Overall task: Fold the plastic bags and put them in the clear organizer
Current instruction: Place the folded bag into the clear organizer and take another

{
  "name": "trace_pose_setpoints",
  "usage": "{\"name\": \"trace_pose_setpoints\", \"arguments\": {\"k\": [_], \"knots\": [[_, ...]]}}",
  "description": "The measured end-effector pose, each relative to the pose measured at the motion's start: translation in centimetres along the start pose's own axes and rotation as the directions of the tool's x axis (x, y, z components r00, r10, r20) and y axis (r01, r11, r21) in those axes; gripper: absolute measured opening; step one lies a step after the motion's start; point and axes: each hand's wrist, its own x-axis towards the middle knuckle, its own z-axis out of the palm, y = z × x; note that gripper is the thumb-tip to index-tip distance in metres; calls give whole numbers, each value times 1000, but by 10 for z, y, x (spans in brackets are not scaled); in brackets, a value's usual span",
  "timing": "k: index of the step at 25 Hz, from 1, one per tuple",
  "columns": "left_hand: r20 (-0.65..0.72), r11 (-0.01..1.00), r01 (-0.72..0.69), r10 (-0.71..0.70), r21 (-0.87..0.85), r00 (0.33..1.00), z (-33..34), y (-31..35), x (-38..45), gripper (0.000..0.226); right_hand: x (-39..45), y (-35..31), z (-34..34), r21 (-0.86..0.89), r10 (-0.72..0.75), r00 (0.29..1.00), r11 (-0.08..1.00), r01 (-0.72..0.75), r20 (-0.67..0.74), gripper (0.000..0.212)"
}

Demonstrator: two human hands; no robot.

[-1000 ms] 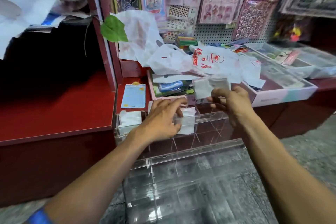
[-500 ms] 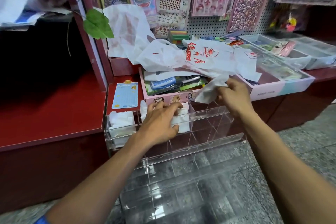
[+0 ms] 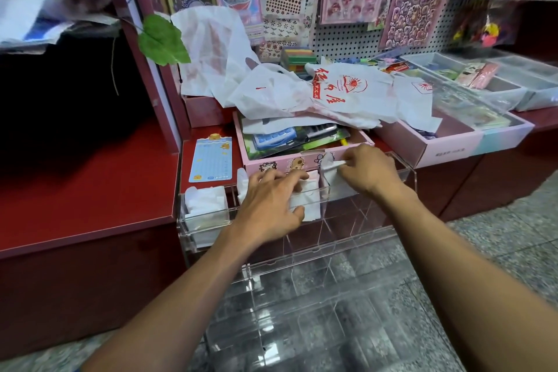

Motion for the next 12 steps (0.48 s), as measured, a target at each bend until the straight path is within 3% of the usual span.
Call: {"name": "trace_pose_setpoints", "arguments": {"k": [4,12], "knots": [[-48,998,-19,16,-63,999,4,-6,1,57,1,6,5,87,-15,988,996,29,-151,13],[-227,969,-66,11,-239,974,15,-14,1,37,-17,4,-4,90,-10,963,995,35,-271,11]]}}
